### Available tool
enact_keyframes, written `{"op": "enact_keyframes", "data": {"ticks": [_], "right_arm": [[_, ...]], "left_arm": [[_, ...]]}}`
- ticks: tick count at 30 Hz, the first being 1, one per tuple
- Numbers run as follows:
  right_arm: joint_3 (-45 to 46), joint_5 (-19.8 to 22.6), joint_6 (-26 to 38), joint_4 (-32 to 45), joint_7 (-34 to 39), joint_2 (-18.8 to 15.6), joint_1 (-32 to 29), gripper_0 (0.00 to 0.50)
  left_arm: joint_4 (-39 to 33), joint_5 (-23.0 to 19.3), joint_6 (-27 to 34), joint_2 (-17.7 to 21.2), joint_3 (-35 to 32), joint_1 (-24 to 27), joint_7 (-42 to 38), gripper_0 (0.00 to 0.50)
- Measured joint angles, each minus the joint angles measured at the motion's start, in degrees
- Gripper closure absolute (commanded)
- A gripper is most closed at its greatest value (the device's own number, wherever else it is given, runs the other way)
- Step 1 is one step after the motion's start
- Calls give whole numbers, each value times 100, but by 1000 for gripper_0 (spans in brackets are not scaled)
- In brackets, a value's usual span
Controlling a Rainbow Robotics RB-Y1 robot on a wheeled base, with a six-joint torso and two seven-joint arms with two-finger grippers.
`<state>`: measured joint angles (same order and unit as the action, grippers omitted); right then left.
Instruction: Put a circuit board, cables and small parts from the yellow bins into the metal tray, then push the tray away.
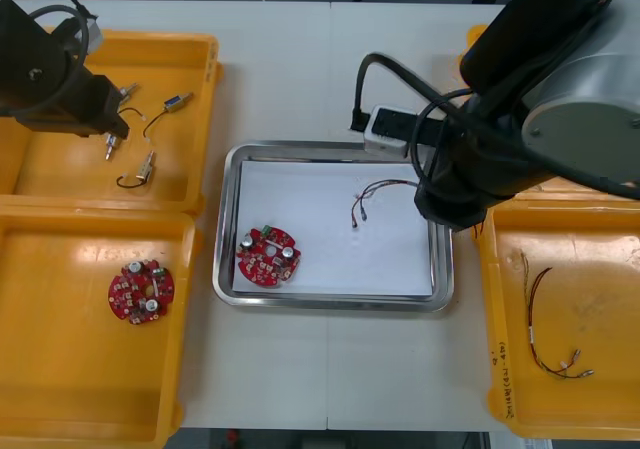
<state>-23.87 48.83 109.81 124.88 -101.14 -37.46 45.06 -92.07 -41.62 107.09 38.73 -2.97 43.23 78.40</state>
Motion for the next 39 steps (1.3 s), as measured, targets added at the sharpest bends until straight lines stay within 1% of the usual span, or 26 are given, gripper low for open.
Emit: {"op": "enact_keyframes", "data": {"ticks": [4, 7, 10, 13, 17, 22, 27, 32, 39], "right_arm": [[-339, -211, 0, -96, -84, 112, 2, 500], [-532, -343, 0, -290, -85, 244, 3, 500], [-697, -497, 0, -526, -97, 393, 4, 500], [-854, -646, -2, -779, -135, 531, 4, 500], [-1030, -774, -175, -1127, -395, 674, 5, 500], [-1301, -1028, -626, -1461, -464, 777, 4, 500], [-1489, -1368, -950, -1503, -465, 826, -47, 500], [-1704, -1816, -1151, -1510, -479, 833, -172, 500], [-1810, -1874, -1369, -1677, -779, 837, -288, 500]], "left_arm": [[454, 115, -328, 0, 0, 154, 35, 0], [747, 187, -576, 0, 0, 226, 249, 0], [995, 312, -693, 0, -1, 294, 681, 0], [1180, 541, -713, 0, -1, 360, 1199, 0], [1517, 782, -761, 0, -1, 509, 1639, 0], [2026, 1023, -972, -22, -1, 738, 1644, 0], [2699, 1316, -1386, -151, 0, 960, 1644, 0], [3221, 1425, -1859, -325, 0, 1064, 1645, 0], [3711, 1454, -2330, -521, 0, 1066, 1652, 0]]}}
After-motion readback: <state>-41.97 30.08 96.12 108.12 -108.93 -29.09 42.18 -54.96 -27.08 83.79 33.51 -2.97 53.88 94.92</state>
